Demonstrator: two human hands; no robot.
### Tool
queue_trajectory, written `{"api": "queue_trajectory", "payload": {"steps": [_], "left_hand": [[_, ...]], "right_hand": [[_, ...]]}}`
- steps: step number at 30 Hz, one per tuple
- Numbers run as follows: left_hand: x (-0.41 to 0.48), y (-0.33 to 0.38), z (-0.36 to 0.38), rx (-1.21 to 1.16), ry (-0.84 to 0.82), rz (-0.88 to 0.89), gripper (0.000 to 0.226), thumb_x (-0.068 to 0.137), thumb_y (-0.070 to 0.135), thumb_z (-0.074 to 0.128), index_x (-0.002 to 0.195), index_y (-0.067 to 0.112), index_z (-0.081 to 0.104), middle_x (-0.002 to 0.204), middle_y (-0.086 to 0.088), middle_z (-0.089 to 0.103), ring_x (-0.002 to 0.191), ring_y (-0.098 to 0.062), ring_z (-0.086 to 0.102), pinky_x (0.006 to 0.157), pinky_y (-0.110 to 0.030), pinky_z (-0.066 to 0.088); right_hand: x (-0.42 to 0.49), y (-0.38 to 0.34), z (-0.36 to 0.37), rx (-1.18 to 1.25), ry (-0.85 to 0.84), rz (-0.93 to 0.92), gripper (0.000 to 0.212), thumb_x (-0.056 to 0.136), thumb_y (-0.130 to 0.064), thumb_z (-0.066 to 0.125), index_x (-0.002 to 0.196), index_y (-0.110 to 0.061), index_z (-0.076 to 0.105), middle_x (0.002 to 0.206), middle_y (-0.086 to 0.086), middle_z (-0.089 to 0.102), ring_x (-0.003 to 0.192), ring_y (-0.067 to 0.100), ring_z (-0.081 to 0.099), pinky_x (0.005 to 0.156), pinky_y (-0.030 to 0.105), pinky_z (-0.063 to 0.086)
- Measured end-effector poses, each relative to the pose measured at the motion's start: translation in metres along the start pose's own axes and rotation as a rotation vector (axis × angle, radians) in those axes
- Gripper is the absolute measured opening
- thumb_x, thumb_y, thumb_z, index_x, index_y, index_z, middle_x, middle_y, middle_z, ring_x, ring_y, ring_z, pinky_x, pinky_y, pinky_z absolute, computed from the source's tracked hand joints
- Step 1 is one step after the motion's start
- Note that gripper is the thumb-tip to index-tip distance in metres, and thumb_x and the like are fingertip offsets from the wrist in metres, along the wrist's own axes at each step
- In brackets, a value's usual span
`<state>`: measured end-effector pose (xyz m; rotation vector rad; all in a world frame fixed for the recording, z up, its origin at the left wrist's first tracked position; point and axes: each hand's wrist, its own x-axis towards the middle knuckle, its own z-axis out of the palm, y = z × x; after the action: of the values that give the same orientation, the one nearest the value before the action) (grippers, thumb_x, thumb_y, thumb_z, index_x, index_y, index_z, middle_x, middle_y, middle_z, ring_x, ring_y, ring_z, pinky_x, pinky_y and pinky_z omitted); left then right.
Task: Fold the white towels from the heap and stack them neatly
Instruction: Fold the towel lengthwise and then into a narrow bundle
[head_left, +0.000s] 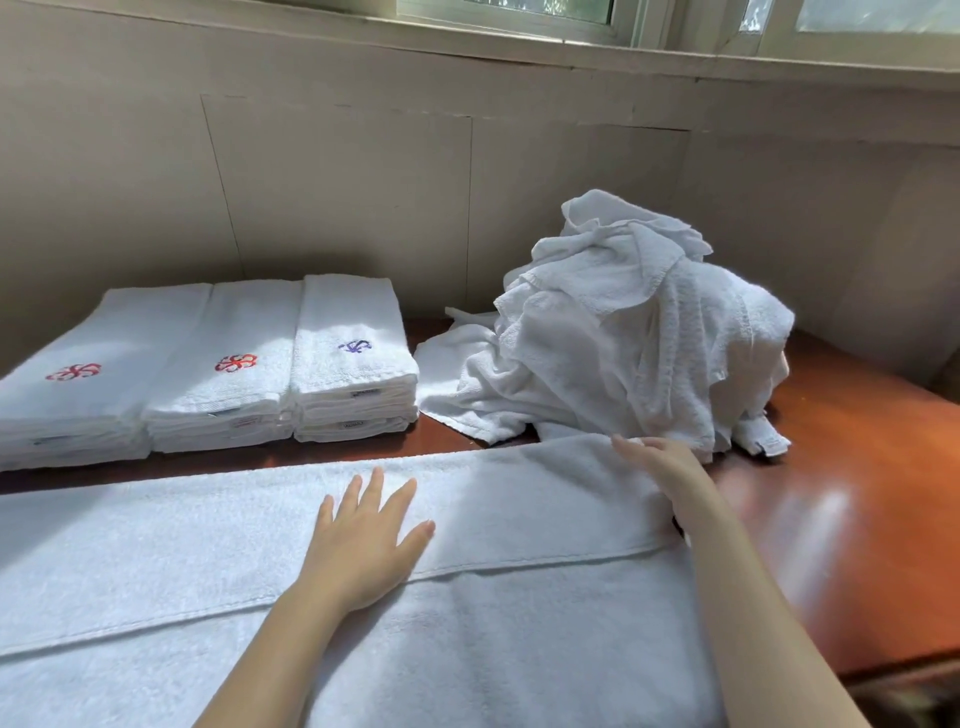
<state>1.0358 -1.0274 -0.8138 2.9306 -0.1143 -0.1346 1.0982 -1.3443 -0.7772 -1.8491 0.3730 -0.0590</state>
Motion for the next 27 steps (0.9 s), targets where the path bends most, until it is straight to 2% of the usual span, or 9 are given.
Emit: {"api": "queue_trajectory", "payload": {"steps": [4, 7, 9, 12, 15, 18, 23, 25, 27], "left_hand": [[-0.001, 0.0, -0.001, -0.003, 0.006, 0.0, 0.062, 0.095, 0.062, 0.02, 0.152, 0.038, 0.007, 0.161, -0.003, -0.006, 0.148, -0.021, -0.008, 0.117, -0.045, -0.002], [-0.002, 0.003, -0.004, -0.038, 0.015, 0.026, 0.06, 0.097, 0.059, 0.025, 0.151, 0.038, 0.012, 0.162, -0.001, -0.003, 0.148, -0.02, -0.005, 0.118, -0.044, 0.0], [-0.003, 0.008, -0.006, -0.08, 0.054, 0.097, 0.056, 0.098, 0.055, 0.03, 0.15, 0.037, 0.018, 0.161, 0.001, 0.003, 0.148, -0.016, 0.001, 0.118, -0.04, 0.005], [-0.006, 0.017, -0.005, -0.056, 0.111, 0.175, 0.051, 0.099, 0.051, 0.032, 0.147, 0.037, 0.025, 0.16, 0.005, 0.011, 0.146, -0.012, 0.008, 0.116, -0.036, 0.012], [-0.007, 0.022, -0.002, -0.008, 0.057, 0.146, 0.05, 0.1, 0.05, 0.026, 0.148, 0.039, 0.021, 0.161, 0.005, 0.009, 0.148, -0.014, 0.005, 0.118, -0.042, 0.008], [-0.007, 0.021, -0.002, -0.004, 0.035, 0.14, 0.051, 0.1, 0.051, 0.024, 0.149, 0.04, 0.018, 0.161, 0.005, 0.006, 0.148, -0.013, 0.003, 0.119, -0.043, 0.007], [-0.007, 0.02, -0.001, -0.009, 0.046, 0.137, 0.051, 0.1, 0.051, 0.024, 0.149, 0.04, 0.019, 0.161, 0.006, 0.007, 0.148, -0.013, 0.004, 0.119, -0.043, 0.008], [-0.008, 0.02, -0.001, -0.019, 0.051, 0.136, 0.051, 0.1, 0.051, 0.025, 0.149, 0.04, 0.02, 0.161, 0.006, 0.009, 0.148, -0.014, 0.005, 0.118, -0.043, 0.008], [-0.009, 0.02, -0.001, -0.031, 0.056, 0.138, 0.05, 0.1, 0.05, 0.026, 0.149, 0.039, 0.021, 0.161, 0.006, 0.01, 0.148, -0.014, 0.005, 0.118, -0.042, 0.008]], "right_hand": [[-0.007, -0.001, -0.003, 0.011, -0.017, -0.068, 0.018, 0.085, -0.013, 0.068, 0.095, 0.001, 0.072, 0.08, 0.009, 0.067, 0.076, 0.019, 0.06, 0.07, 0.027, 0.044], [-0.009, -0.006, -0.016, 0.181, 0.08, -0.097, 0.011, 0.084, -0.011, 0.069, 0.083, -0.001, 0.072, 0.065, 0.004, 0.067, 0.061, 0.015, 0.063, 0.054, 0.02, 0.049], [-0.005, -0.011, -0.027, 0.248, 0.204, -0.142, 0.013, 0.083, -0.011, 0.07, 0.074, -0.002, 0.07, 0.06, 0.002, 0.062, 0.057, 0.015, 0.058, 0.046, 0.017, 0.045], [0.005, -0.005, -0.041, 0.106, 0.37, -0.203, 0.025, 0.084, -0.012, 0.068, 0.081, 0.013, 0.066, 0.072, 0.006, 0.048, 0.07, 0.018, 0.042, 0.061, 0.026, 0.034], [0.004, 0.017, -0.044, -0.127, 0.278, -0.105, 0.022, 0.089, -0.016, 0.064, 0.074, -0.001, 0.064, 0.069, 0.006, 0.041, 0.068, 0.017, 0.036, 0.058, 0.03, 0.027], [0.002, 0.025, -0.053, -0.234, 0.245, 0.006, 0.031, 0.09, -0.022, 0.062, 0.063, -0.01, 0.053, 0.066, 0.005, 0.037, 0.065, 0.018, 0.034, 0.057, 0.032, 0.026], [-0.012, 0.02, -0.065, -0.433, 0.149, 0.189, 0.025, 0.087, -0.027, 0.064, 0.07, -0.009, 0.06, 0.061, 0.005, 0.046, 0.054, 0.019, 0.041, 0.052, 0.028, 0.033], [-0.017, 0.021, -0.064, -0.461, 0.142, 0.168, 0.029, 0.085, -0.02, 0.063, 0.059, -0.01, 0.054, 0.051, 0.003, 0.04, 0.048, 0.019, 0.035, 0.047, 0.026, 0.03], [-0.02, 0.023, -0.063, -0.479, 0.149, 0.128, 0.024, 0.084, -0.016, 0.062, 0.062, -0.006, 0.063, 0.047, 0.003, 0.041, 0.045, 0.018, 0.036, 0.042, 0.022, 0.03]]}}
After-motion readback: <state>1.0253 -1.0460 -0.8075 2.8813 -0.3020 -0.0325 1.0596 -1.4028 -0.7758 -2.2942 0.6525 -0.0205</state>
